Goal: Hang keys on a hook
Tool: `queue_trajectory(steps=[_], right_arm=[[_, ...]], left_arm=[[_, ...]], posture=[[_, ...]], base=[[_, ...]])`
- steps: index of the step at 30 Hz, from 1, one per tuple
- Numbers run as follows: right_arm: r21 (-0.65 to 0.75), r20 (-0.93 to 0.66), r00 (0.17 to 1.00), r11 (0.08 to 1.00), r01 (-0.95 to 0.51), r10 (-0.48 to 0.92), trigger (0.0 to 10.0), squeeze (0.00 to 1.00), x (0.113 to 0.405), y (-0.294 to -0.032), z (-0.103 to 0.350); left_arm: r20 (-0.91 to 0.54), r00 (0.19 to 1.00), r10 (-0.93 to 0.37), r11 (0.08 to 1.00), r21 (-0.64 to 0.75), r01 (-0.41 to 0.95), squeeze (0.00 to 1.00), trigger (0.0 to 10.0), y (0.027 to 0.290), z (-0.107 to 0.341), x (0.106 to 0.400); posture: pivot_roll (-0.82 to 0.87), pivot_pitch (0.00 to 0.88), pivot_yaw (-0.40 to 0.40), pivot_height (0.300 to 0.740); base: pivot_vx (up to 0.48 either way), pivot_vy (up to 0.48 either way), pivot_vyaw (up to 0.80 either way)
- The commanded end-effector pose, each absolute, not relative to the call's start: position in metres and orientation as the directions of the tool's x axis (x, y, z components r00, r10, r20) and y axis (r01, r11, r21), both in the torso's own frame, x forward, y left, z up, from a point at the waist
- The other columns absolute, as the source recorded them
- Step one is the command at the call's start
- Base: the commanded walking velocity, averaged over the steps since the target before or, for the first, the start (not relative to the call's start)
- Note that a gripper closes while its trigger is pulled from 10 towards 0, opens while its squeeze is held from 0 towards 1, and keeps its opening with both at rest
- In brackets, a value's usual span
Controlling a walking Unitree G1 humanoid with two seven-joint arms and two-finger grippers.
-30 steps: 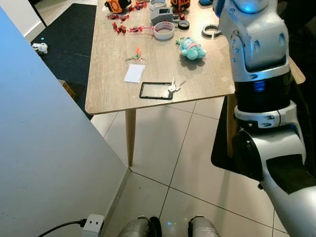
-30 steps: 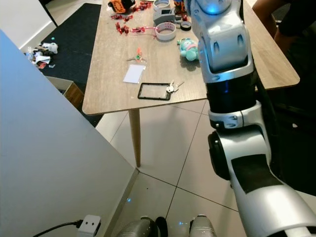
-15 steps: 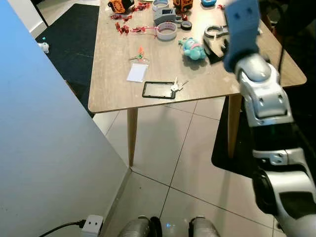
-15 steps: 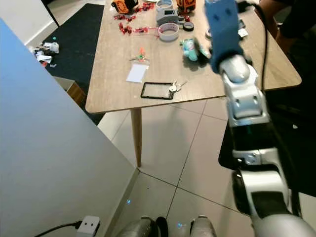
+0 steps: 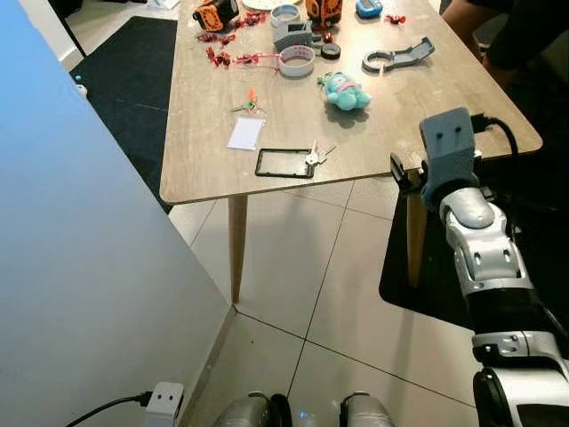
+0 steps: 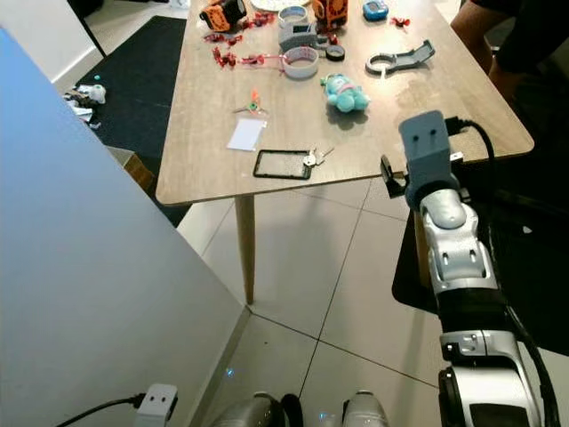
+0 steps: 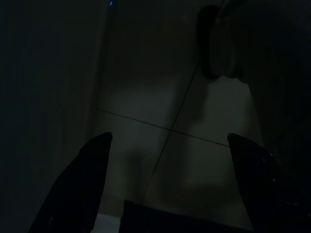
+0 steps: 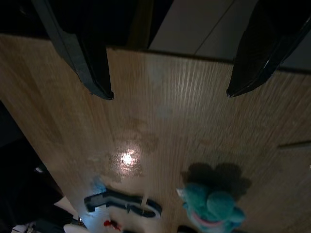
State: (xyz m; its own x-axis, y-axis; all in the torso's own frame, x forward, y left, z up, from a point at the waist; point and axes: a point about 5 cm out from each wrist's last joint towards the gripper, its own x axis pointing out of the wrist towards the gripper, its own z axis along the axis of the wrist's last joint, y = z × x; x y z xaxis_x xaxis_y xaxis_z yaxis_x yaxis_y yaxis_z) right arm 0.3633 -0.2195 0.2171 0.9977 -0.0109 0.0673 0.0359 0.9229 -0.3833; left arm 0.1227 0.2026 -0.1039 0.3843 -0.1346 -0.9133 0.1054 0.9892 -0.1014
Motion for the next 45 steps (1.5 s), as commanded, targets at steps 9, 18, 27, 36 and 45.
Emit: queue_trajectory(steps=[9,18,27,36,45], right_arm=[[-0.393,0.055,0.998,0.919,0.017,0.005,10.0,0.0,0.364,-0.216,0.205],[-0.394,0.039,0.999,0.919,0.015,0.001,10.0,0.0,0.363,-0.216,0.196],[-0.401,0.03,1.0,0.916,0.016,-0.004,10.0,0.0,0.361,-0.217,0.192],[-0.401,0.037,0.999,0.916,0.019,-0.004,10.0,0.0,0.362,-0.218,0.194],[-0.398,0.039,0.999,0.917,0.004,0.013,10.0,0.0,0.362,-0.217,0.194]], left_arm=[[-0.927,0.354,-0.127,0.99,-0.094,0.11,0.0,10.0,0.209,-0.106,0.112],[-0.926,0.353,-0.132,0.988,-0.094,0.122,0.0,10.0,0.21,-0.106,0.113],[-0.925,0.355,-0.137,0.987,-0.097,0.128,0.0,10.0,0.214,-0.104,0.113],[-0.924,0.355,-0.142,0.986,-0.101,0.131,0.0,10.0,0.216,-0.104,0.112],[-0.922,0.356,-0.153,0.986,-0.118,0.119,0.0,10.0,0.209,-0.105,0.112]], posture=[[-0.11,0.147,0.108,0.74],[-0.11,0.142,0.118,0.74],[-0.12,0.143,0.119,0.74],[-0.12,0.143,0.119,0.74],[-0.12,0.143,0.119,0.74]], base=[[0.161,0.0,0.0],[0.228,0.0,0.0],[0.347,0.0,0.0],[0.367,0.0,0.0],[0.137,0.0,0.0]])
